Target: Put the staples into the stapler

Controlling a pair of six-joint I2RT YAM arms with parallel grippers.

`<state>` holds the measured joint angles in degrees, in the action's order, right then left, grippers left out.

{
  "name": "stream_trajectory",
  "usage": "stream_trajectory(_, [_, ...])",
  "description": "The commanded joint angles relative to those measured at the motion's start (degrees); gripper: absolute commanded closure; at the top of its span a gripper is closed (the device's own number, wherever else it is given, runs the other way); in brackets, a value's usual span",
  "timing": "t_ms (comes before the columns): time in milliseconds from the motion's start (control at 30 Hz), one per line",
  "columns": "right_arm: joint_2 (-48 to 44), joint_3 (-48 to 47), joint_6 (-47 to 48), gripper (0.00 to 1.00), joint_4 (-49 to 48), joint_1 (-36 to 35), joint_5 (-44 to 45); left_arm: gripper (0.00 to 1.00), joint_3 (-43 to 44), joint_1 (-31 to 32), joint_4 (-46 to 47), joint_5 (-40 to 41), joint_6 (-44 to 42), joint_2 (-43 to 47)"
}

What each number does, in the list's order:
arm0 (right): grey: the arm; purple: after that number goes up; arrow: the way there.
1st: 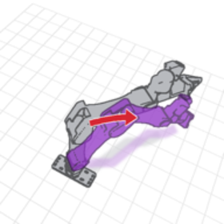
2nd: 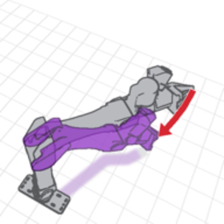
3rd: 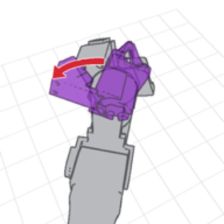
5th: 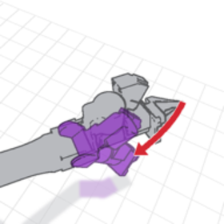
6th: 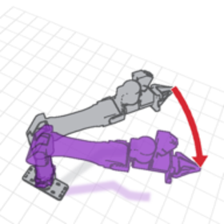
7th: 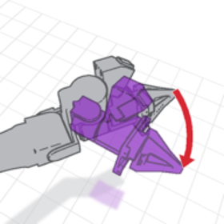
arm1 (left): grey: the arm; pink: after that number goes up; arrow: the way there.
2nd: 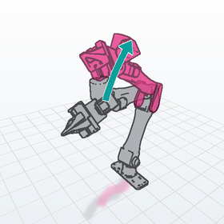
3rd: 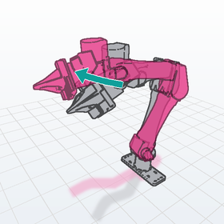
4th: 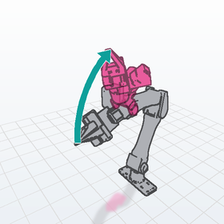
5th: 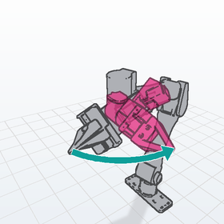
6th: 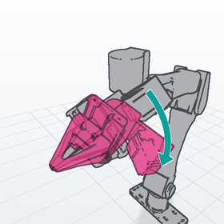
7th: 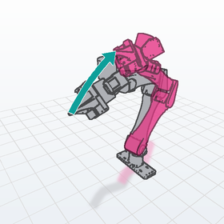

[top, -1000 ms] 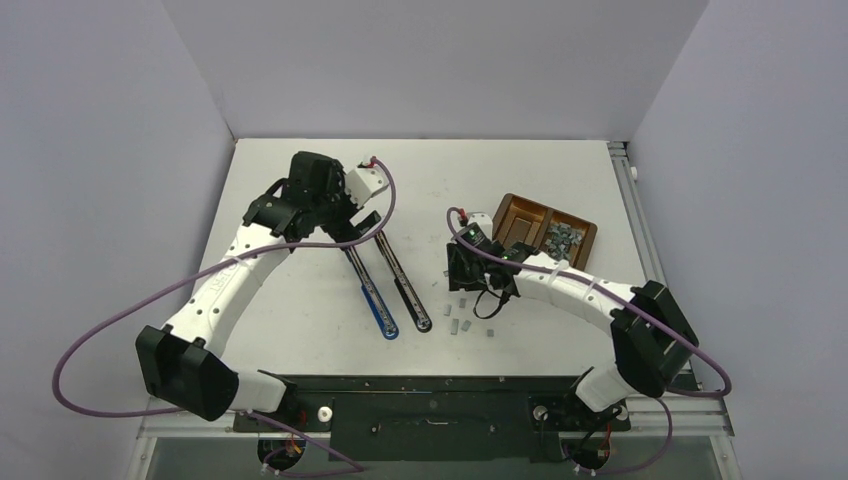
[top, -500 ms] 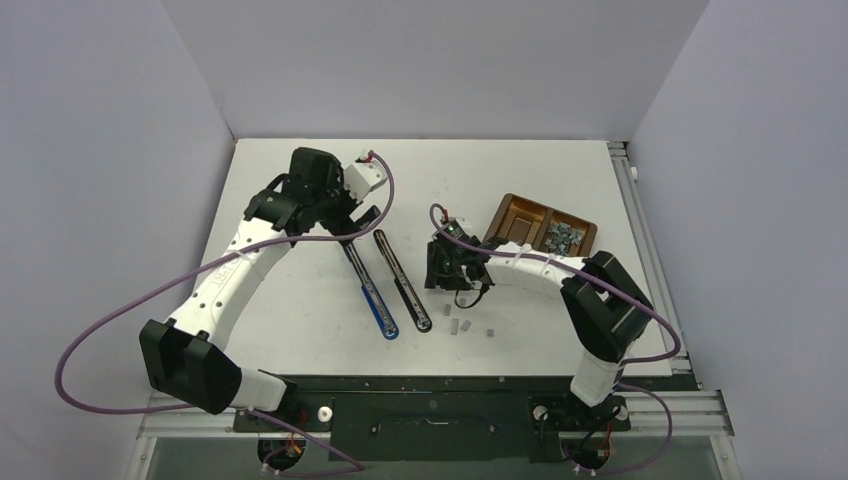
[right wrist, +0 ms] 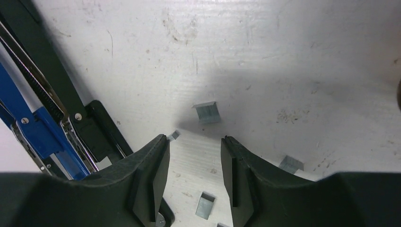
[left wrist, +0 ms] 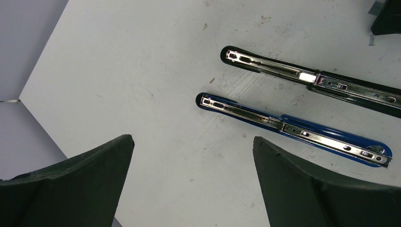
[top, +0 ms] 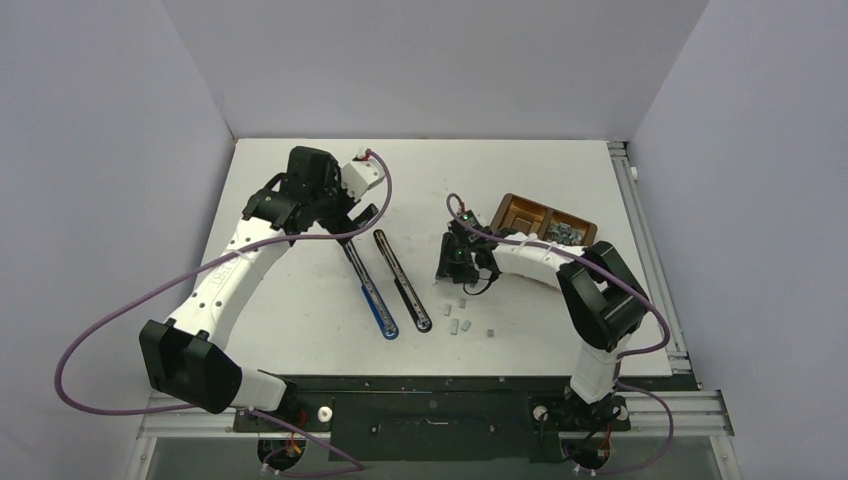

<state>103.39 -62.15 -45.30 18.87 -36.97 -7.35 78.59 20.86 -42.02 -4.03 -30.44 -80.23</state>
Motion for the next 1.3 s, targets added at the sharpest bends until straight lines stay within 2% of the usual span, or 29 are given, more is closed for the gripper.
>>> stream_trajectory(0, [1.6,-2.8,0.9,0.56,-1.6,0.6,-1.4,0.04,2.2,-0.3,1.3,0.3,0.7,0.9])
stream_trajectory(300, [4.2,-6.6,2.2,0.57,-0.6,1.3,-1.5,0.04,2.3,-0.4,1.9,0.4,0.8,0.8])
stream_trajectory(600, [7.5,-14.6,7.2,0.57,7.2,1.3,5.7,0.04,2.4,-0.5,2.1,0.3,1.1,0.6])
stream_trajectory(800, [7.8,-14.3,7.6,0.57,6.0,0.5,5.0,0.04,2.1,-0.5,2.4,0.6,1.0,0.7])
stream_trajectory(1100, [7.1,-13.1,7.4,0.53,8.4,-2.5,10.7,0.04,2.0,-0.5,2.1,0.5,0.6,1.0])
stream_trajectory(1267, [8.2,-13.3,7.2,0.56,8.2,-3.6,11.9,0.04,2.1,-0.5,2.2,0.5,0.6,1.3])
